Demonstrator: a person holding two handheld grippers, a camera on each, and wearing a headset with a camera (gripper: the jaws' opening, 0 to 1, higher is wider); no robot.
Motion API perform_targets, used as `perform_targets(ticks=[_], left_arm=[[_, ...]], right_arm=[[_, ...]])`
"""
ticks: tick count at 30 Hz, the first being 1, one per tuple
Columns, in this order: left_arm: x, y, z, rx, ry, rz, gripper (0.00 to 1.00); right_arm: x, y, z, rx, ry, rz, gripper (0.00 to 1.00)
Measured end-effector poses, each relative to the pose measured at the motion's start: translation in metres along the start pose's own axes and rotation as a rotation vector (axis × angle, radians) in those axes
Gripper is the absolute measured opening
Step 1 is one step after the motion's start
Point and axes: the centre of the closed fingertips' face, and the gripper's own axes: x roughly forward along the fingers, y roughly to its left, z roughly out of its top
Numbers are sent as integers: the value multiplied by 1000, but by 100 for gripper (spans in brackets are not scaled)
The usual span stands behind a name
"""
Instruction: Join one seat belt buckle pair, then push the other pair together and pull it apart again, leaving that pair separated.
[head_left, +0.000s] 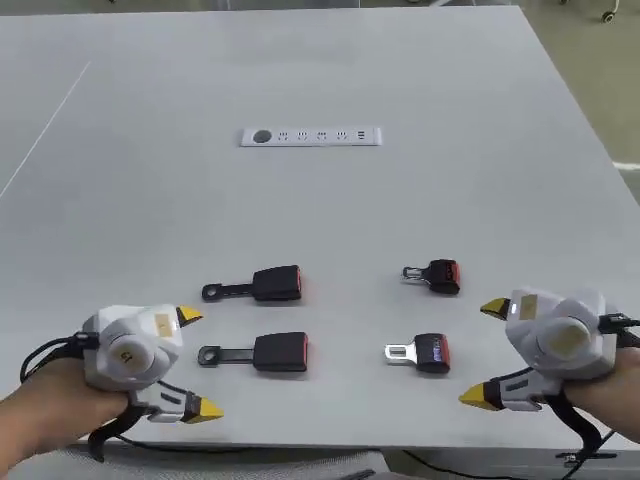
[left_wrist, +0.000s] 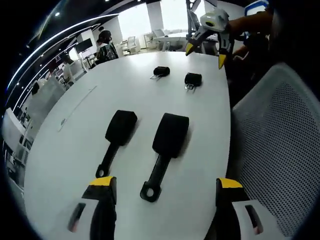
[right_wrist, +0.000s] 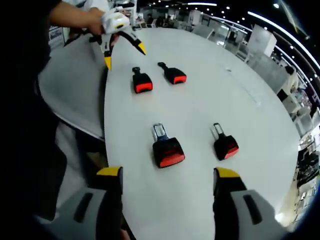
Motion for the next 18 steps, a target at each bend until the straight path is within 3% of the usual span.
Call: perform_targets(ticks=[4,6,9,12,13,18], left_arm=[[13,-2,16,37,1,-46,76],[20,-6,20,30,10,-76,76],[29,-10,21,86,48,-116,70],[34,-11,27,62,42,-133,67],[35,-10,32,27,31,-135,67],[39,-12,32,78,43,-154,62]], right_arm=[[8,-1,5,-30,2,32,71],[12,-2,4,-28,13,42,69],[18,-3,3,-33,25,61,67],[20,-3,2,-33,37,87,60],[21,-5,4,-40,29,86,59],[26,-6,6,-69,23,106,58]])
